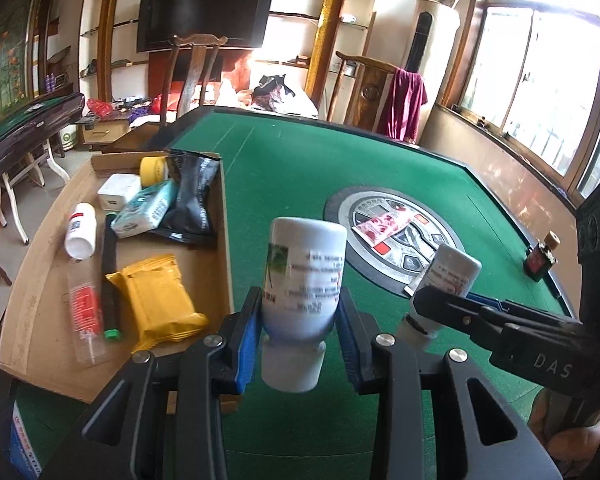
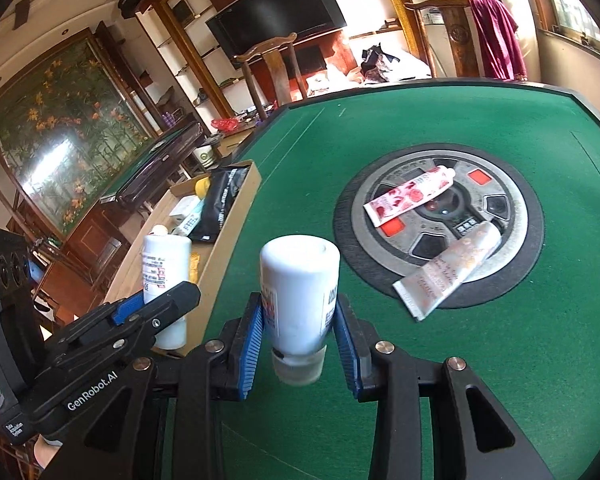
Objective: Organize objects
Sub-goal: 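Carry the white bottles in both grippers over to the tray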
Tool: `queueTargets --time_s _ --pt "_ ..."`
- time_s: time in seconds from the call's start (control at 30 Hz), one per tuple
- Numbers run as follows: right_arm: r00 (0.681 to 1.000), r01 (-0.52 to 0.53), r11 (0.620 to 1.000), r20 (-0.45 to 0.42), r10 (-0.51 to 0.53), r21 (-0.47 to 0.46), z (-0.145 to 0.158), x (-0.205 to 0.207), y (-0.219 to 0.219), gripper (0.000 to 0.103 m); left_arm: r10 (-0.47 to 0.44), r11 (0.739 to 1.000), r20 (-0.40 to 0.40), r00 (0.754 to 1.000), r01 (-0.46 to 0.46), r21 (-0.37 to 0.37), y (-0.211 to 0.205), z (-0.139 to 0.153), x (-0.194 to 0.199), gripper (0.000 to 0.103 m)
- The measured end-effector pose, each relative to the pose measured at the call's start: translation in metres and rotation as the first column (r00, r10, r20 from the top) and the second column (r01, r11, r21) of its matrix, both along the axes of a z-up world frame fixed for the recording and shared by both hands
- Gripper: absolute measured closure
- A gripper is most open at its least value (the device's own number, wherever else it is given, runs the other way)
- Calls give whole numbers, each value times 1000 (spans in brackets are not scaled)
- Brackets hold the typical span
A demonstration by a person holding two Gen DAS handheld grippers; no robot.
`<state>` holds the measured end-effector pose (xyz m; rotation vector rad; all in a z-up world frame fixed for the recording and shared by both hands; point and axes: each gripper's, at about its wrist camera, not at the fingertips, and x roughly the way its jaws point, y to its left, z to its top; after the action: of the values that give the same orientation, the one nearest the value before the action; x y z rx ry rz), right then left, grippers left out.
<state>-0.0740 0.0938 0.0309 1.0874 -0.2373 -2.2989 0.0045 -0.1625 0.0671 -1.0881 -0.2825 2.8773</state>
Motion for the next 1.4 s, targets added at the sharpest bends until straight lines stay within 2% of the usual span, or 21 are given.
queueTargets --time_s 0.47,0.93,1.4 --pt "995 -81 997 -52 80 -2 15 8 -49 65 108 993 -33 994 -106 47 -55 8 16 70" --pt "977 -205 979 -53 205 4 18 21 -97 65 239 968 -16 971 -237 82 -121 3 36 69" --pt "946 -313 948 -65 316 58 14 37 -143 65 309 949 4 951 -309 66 -162 -1 59 69"
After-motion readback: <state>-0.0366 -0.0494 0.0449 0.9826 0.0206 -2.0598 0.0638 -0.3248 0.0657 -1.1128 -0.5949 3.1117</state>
